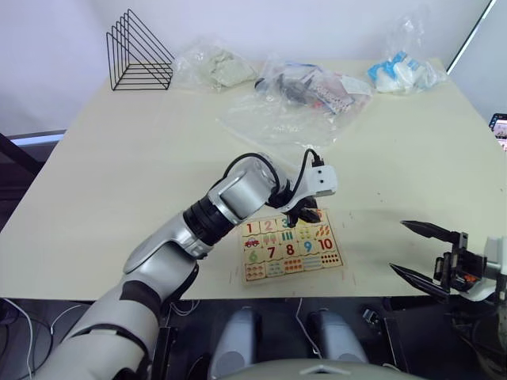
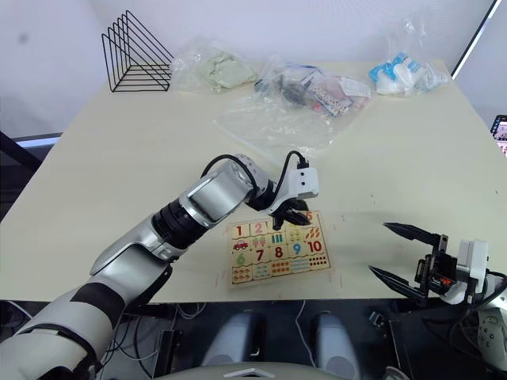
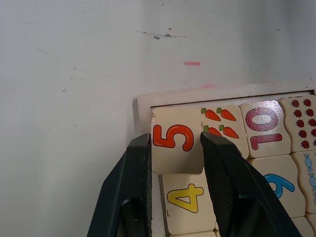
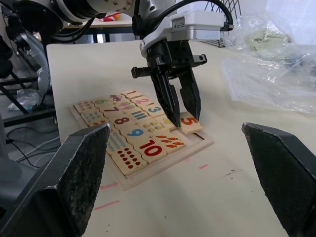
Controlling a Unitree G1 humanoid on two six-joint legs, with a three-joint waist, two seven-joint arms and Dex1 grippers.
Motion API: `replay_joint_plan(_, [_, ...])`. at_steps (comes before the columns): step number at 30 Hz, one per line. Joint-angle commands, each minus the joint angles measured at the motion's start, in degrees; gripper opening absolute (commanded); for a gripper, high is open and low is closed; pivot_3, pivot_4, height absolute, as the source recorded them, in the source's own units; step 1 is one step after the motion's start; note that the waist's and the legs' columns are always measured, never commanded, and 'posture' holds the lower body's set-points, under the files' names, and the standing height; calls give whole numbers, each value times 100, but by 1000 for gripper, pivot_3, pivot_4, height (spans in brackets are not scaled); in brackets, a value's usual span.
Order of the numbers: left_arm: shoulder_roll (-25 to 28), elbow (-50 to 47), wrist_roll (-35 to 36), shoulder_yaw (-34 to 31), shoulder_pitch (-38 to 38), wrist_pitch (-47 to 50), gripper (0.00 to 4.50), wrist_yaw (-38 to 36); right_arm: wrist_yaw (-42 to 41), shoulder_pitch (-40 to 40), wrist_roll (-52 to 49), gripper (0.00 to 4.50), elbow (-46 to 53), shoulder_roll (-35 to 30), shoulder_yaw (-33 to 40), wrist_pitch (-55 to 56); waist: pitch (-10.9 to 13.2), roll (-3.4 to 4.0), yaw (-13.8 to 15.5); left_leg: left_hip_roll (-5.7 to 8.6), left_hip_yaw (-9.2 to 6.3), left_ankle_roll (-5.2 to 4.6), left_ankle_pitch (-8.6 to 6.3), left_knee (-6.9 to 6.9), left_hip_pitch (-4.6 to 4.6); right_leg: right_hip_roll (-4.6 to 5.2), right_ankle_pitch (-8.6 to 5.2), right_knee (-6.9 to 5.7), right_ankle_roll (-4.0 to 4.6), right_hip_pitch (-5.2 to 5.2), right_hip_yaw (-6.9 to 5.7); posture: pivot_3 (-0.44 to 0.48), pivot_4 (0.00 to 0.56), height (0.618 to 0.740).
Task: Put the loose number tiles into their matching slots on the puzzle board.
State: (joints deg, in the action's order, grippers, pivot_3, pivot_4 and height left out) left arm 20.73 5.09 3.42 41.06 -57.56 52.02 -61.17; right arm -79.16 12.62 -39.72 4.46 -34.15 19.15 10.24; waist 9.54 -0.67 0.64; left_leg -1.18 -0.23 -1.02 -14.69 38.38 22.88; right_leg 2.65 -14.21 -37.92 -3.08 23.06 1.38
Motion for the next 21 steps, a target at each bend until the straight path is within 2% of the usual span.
replay_joint_plan(1, [-15, -197, -35, -27, 10, -45, 1002, -34, 25, 37, -43, 4500, 159, 4, 160, 107, 0, 0, 0, 0, 0, 0, 0, 0, 0, 0, 0, 0, 0, 0, 0, 0, 150, 740])
replay_joint_plan(16, [-51, -202, -60, -15, 49, -76, 1002, -6, 58, 99, -31, 4500, 158, 20, 148, 180, 0, 0, 1, 0, 1, 0, 0, 0, 0, 0, 0, 0, 0, 0, 1, 0, 150, 740])
replay_joint_plan(18, [-62, -170, -65, -25, 35, -76, 2074, 1, 62, 100, -31, 4500, 152, 14, 144, 185, 0, 0, 1, 0, 1, 0, 0, 0, 0, 0, 0, 0, 0, 0, 1, 0, 150, 740])
replay_joint_plan(19, [-66, -172, -61, -30, 31, -65, 2361, -1, 62, 104, -33, 4500, 152, 14, 145, 188, 0, 0, 1, 0, 1, 0, 0, 0, 0, 0, 0, 0, 0, 0, 1, 0, 150, 740])
replay_joint_plan(20, [-68, -176, -60, -35, 28, -56, 2839, -4, 60, 107, -34, 4500, 148, 13, 146, 192, 0, 0, 1, 0, 1, 0, 0, 0, 0, 0, 0, 0, 0, 0, 1, 0, 150, 740])
replay_joint_plan(21, [-79, -176, -52, -48, 25, -40, 2839, -4, 53, 108, -34, 4500, 138, 13, 146, 197, 0, 0, 1, 0, 1, 0, 0, 0, 0, 0, 0, 0, 0, 0, 1, 0, 150, 740])
